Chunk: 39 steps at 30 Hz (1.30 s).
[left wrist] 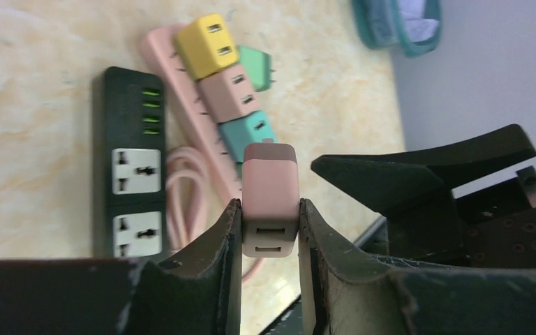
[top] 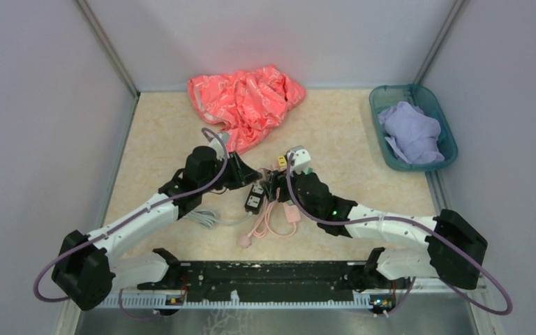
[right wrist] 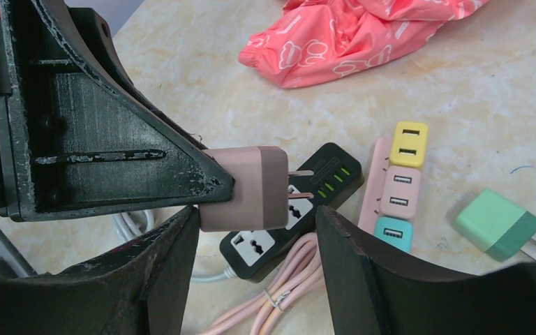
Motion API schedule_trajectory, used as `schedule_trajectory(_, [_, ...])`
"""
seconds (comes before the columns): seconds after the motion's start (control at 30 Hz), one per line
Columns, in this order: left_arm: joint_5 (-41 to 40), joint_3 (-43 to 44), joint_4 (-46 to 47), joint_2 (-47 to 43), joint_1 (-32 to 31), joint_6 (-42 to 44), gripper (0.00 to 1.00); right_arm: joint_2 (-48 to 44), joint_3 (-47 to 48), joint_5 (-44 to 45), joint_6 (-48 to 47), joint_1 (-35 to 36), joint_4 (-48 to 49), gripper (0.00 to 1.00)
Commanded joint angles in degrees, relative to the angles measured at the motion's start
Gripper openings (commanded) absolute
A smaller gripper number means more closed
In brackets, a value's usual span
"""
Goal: Insert the plug
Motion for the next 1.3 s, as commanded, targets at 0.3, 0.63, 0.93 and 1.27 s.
schedule_trajectory(0.3, [-11.42, 10.35, -25.44, 2.13, 2.56, 16.4, 0.0, 10.17, 7.97, -4.36, 2.54, 0.39, -7.96, 0.62])
schedule_trajectory(0.63, [-8.32, 15.29, -33.46, 7.76, 4.12, 22.45, 0.03, 20.04, 14.54, -3.16, 8.37, -0.8, -13.04, 0.52])
schedule_trajectory(0.93, [-4.21, 20.77, -37.34, 13.66, 4.17, 26.24, 0.05, 25.21, 18.11, -0.35, 12.92, -3.17, -15.57, 0.43])
schedule_trajectory(1.27, [1.9, 24.86, -40.91, 16.38, 5.8, 30.73, 0.04, 18.56, 9.19, -9.48, 1.04, -4.44, 0.86, 0.6])
